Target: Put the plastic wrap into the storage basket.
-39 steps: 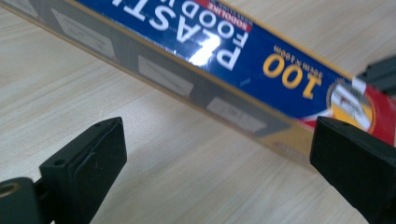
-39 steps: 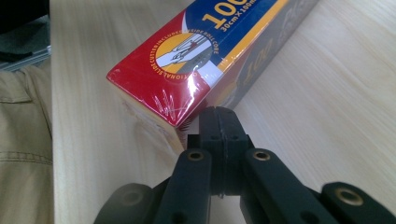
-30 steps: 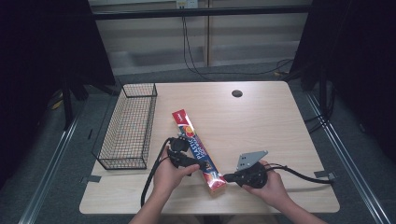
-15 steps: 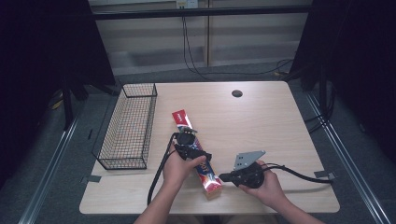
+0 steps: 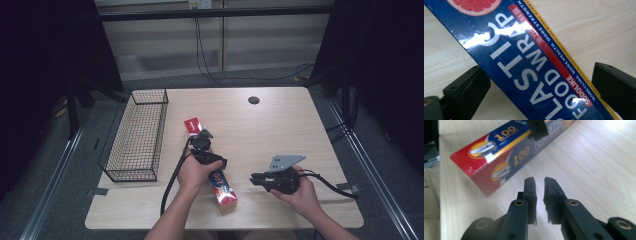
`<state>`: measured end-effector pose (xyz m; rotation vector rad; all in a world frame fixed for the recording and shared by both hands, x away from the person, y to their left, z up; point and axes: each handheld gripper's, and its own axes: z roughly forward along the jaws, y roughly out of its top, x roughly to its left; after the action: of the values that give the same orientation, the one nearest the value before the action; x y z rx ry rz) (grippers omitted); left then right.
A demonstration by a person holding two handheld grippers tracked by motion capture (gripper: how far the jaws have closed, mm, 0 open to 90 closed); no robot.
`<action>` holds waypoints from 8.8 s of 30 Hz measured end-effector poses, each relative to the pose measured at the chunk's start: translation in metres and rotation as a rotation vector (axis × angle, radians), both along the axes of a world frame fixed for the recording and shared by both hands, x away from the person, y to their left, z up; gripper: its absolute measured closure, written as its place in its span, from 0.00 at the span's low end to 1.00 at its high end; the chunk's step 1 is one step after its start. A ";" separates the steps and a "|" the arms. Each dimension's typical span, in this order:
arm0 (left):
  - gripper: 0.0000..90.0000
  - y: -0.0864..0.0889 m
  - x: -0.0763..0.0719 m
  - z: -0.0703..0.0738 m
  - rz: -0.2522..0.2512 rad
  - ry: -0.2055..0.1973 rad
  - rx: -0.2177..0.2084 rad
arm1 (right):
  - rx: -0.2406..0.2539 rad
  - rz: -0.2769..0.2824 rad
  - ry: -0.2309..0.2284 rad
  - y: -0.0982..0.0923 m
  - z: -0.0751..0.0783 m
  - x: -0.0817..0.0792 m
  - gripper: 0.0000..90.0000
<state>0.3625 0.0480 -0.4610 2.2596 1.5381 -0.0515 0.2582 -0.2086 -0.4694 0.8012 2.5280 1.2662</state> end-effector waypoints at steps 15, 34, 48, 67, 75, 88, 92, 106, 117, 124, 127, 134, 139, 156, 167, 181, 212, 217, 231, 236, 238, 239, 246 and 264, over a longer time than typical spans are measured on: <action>0.18 0.013 0.011 0.003 0.004 0.064 0.083 | -0.006 -0.042 -0.029 -0.009 0.003 0.002 0.69; 0.35 0.035 0.032 0.011 0.043 0.088 0.193 | 0.000 -0.091 -0.026 -0.018 0.004 0.006 0.56; 0.39 0.032 0.043 0.012 0.093 0.065 0.242 | 0.031 -0.096 -0.030 -0.021 0.008 0.006 0.56; 0.41 0.035 0.066 0.003 0.209 0.085 0.202 | 0.035 -0.106 -0.026 -0.022 0.008 0.007 0.55; 0.47 0.038 0.072 0.004 0.223 0.101 0.214 | 0.027 -0.104 -0.024 -0.021 0.007 0.007 0.55; 0.49 0.035 0.061 0.026 0.153 0.122 0.211 | 0.031 -0.107 -0.031 -0.023 0.008 0.007 0.55; 0.49 0.037 0.060 0.036 0.132 0.130 0.187 | 0.040 -0.106 -0.034 -0.023 0.009 0.007 0.55; 0.49 0.050 0.057 0.075 0.083 0.134 0.149 | 0.057 -0.117 -0.032 -0.024 0.011 0.009 0.40; 0.49 0.067 0.052 0.097 0.075 0.124 0.166 | 0.035 -0.155 -0.040 -0.022 0.008 0.012 0.10; 0.49 0.079 0.051 0.106 0.091 0.122 0.173 | 0.018 -0.160 -0.028 -0.020 0.006 0.013 0.05; 0.49 0.086 0.050 0.109 0.094 0.125 0.170 | 0.018 -0.159 -0.020 -0.020 0.006 0.013 0.04; 0.49 0.101 0.048 0.118 0.124 0.122 0.177 | 0.021 -0.139 -0.016 -0.020 0.005 0.012 0.00; 0.49 0.107 0.047 0.125 0.139 0.110 0.176 | 0.015 -0.125 -0.015 -0.020 0.004 0.012 0.00; 0.49 0.136 0.045 0.135 0.210 0.122 0.180 | 0.016 -0.117 -0.004 -0.022 0.004 0.012 0.00; 0.49 0.152 0.044 0.137 0.260 0.122 0.192 | 0.016 -0.113 -0.002 -0.022 0.004 0.012 0.00; 0.49 0.170 0.043 0.138 0.307 0.122 0.197 | 0.017 -0.109 0.003 -0.021 0.004 0.012 0.00; 0.48 0.184 0.047 0.113 0.339 0.146 0.214 | 0.011 -0.093 0.008 -0.021 0.003 0.012 0.00; 0.48 0.184 0.048 0.106 0.343 0.150 0.210 | 0.011 -0.092 0.009 -0.020 0.002 0.012 0.00; 0.48 0.187 0.051 0.095 0.355 0.145 0.210 | 0.014 -0.084 0.008 -0.021 0.003 0.012 0.00; 0.48 0.186 0.054 0.092 0.353 0.148 0.205 | 0.013 -0.085 0.011 -0.020 0.002 0.011 0.00; 0.48 0.185 0.054 0.092 0.352 0.151 0.205 | 0.012 -0.085 0.011 -0.020 0.002 0.011 0.00; 0.48 0.185 0.055 0.091 0.349 0.161 0.205 | 0.012 -0.084 0.011 -0.020 0.002 0.011 0.00; 0.48 0.184 0.057 0.086 0.352 0.162 0.204 | 0.010 -0.084 0.009 -0.020 0.002 0.011 0.00; 0.48 0.183 0.063 0.076 0.357 0.181 0.210 | 0.006 -0.080 0.013 -0.019 0.001 0.011 0.00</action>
<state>0.4258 0.2311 -0.3846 2.1421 2.1112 0.0083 0.2692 -0.2279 -0.4684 0.9053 2.4758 1.2482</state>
